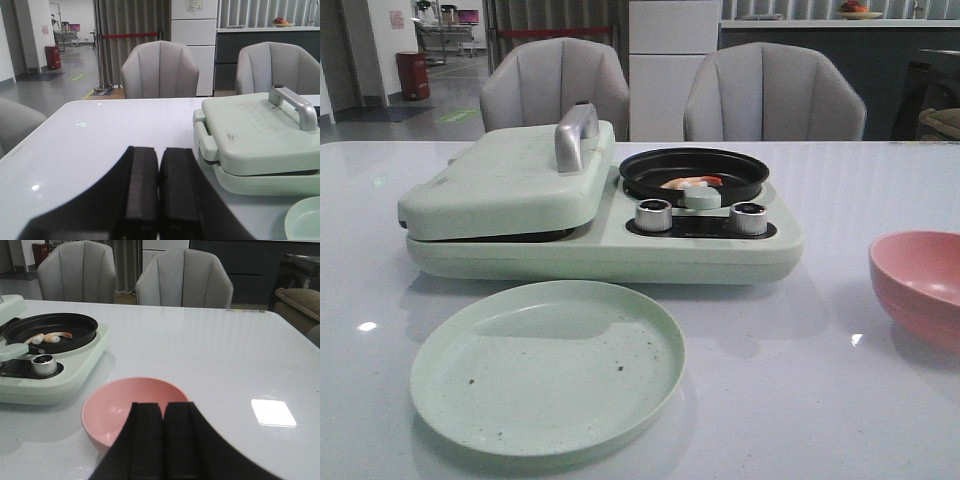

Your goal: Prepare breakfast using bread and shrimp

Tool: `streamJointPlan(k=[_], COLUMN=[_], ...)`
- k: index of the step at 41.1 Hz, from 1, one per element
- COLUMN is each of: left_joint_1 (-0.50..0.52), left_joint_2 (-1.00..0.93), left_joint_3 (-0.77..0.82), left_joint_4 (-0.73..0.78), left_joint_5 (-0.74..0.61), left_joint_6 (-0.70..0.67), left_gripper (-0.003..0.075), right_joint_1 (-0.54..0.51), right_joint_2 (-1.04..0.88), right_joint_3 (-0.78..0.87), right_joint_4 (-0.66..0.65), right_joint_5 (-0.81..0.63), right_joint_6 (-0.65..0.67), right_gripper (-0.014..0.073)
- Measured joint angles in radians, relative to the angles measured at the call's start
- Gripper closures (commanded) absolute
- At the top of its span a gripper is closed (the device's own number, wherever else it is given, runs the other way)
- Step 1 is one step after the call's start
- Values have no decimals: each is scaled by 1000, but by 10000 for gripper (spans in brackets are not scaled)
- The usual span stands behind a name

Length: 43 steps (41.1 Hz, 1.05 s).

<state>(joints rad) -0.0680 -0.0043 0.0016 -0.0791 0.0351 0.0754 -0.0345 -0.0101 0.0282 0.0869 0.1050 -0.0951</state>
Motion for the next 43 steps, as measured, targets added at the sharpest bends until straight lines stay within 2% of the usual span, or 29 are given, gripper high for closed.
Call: streamJointPlan(k=[43], left_joint_1=[0], left_joint_2=[0], left_joint_3=[0], left_joint_4=[0], left_joint_5=[0], left_joint_6=[2], left_gripper=[621], right_joint_1=[0], right_joint_2=[0], right_joint_3=[0], right_joint_4=[24], right_joint_5=[-29], right_joint_6=[-2], right_gripper=[559])
